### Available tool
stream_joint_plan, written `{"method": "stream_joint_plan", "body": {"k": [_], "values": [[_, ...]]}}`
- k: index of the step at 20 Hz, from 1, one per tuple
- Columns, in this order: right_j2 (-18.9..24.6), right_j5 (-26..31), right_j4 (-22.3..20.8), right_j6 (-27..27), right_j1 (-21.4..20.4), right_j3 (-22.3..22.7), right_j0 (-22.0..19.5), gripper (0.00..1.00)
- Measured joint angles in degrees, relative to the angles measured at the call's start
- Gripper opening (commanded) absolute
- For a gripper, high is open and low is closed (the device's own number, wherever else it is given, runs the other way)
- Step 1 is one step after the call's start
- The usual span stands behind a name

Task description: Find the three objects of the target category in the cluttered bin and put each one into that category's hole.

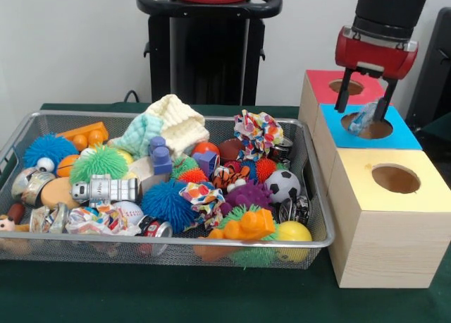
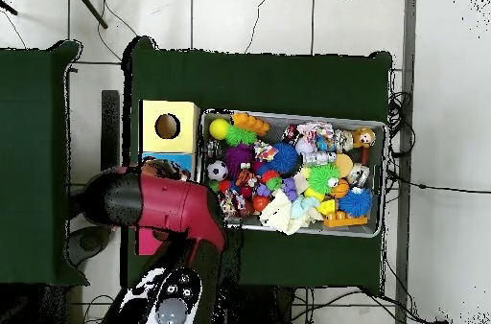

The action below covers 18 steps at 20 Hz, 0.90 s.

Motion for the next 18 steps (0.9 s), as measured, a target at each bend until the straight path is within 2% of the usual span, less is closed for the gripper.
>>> {"method": "stream_joint_plan", "body": {"k": [8, 18], "values": [[0.3, 5.8, 0.0, 0.0, -3.6, -1.5, -3.1, 1.00], [0.5, 10.9, 0.0, 0.0, -4.9, -4.2, -4.0, 1.00]]}}
